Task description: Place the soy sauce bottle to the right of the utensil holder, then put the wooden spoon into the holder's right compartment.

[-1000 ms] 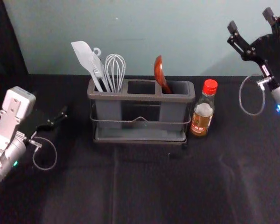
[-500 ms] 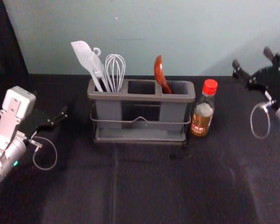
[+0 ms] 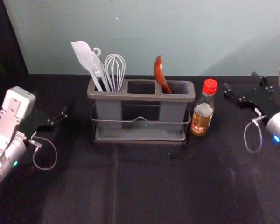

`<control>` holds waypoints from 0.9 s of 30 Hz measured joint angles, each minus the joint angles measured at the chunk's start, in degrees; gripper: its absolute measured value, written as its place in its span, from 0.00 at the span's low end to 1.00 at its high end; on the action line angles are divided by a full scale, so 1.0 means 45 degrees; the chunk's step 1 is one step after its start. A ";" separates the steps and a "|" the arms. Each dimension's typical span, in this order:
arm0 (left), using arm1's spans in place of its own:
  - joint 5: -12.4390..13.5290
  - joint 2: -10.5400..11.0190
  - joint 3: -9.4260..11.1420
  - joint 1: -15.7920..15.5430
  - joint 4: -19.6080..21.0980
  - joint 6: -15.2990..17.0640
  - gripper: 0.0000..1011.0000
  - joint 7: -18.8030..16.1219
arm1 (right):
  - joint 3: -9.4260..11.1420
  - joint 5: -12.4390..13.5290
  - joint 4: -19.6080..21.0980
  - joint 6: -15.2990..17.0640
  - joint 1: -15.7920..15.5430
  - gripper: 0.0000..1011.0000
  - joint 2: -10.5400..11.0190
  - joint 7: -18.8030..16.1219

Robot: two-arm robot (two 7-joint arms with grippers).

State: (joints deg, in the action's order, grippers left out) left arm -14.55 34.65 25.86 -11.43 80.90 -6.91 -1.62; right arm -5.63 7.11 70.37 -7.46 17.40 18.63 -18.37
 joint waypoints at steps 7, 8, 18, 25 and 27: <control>0.0001 0.0000 -0.0001 0.0000 0.0000 0.0000 0.99 0.0000 | -0.0288 -0.0036 -0.0514 -0.0262 0.0166 0.99 -0.0041 -0.0110; 0.0000 0.0000 0.0000 0.0000 0.0000 0.0000 0.99 0.0000 | -0.0337 -0.0049 -0.0615 -0.0310 0.0197 0.99 -0.0051 -0.0115; 0.0000 0.0000 -0.0001 0.0000 0.0000 0.0000 0.99 0.0000 | -0.0481 -0.0163 -0.0824 -0.0404 0.0274 0.99 -0.0074 -0.0046; 0.0000 -0.0001 -0.0001 0.0000 0.0000 0.0000 0.99 0.0000 | -0.0476 -0.0159 -0.0858 -0.0471 0.0280 0.99 -0.0072 0.0000; 0.0000 0.0000 -0.0001 0.0000 0.0000 0.0000 0.99 0.0000 | -0.0472 -0.0158 -0.0866 -0.0505 0.0291 0.99 -0.0076 0.0035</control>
State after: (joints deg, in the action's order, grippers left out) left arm -14.55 34.65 25.86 -11.43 80.90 -6.91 -1.62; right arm -7.76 6.40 66.47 -9.74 18.71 18.29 -18.22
